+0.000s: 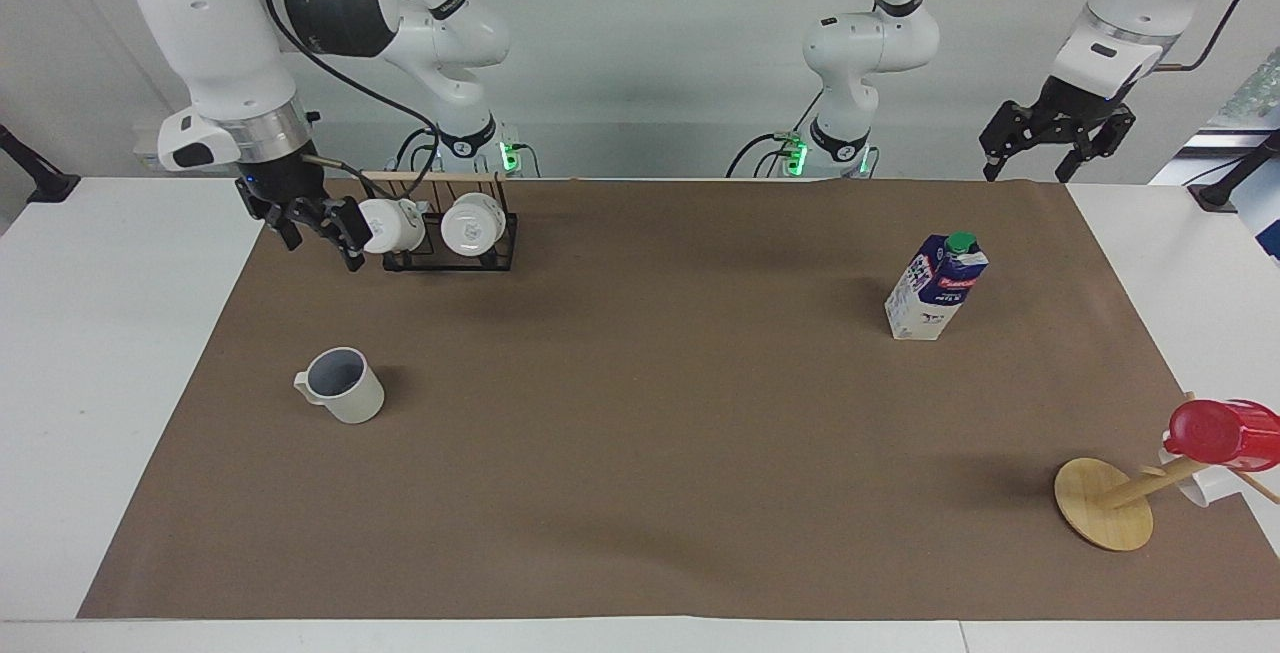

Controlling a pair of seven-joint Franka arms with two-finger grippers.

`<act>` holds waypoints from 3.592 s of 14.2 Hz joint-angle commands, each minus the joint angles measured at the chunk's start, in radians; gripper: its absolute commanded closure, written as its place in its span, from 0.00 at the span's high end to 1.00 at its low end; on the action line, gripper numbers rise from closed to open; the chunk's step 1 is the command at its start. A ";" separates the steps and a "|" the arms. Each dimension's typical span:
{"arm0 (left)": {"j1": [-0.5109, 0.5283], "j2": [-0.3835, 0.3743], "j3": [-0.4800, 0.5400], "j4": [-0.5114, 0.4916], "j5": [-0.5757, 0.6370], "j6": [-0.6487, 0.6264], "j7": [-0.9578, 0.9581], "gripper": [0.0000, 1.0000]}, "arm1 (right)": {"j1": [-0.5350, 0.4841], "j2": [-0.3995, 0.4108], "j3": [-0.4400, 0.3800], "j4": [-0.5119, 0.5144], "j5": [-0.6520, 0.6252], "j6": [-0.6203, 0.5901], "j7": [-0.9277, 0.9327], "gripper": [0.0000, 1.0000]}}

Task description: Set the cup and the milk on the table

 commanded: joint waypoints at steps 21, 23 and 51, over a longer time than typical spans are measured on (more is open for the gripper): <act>0.002 0.004 -0.042 0.028 0.012 -0.006 -0.119 1.00 | -0.038 0.248 0.005 -0.197 0.006 0.463 -0.178 0.89; 0.007 0.005 -0.040 0.028 0.012 -0.003 -0.121 1.00 | -0.035 0.257 0.006 -0.197 0.006 0.471 -0.181 0.52; 0.020 -0.127 -0.048 -0.395 -0.002 0.338 0.083 1.00 | 0.505 0.263 0.018 0.173 -0.001 0.131 0.373 0.00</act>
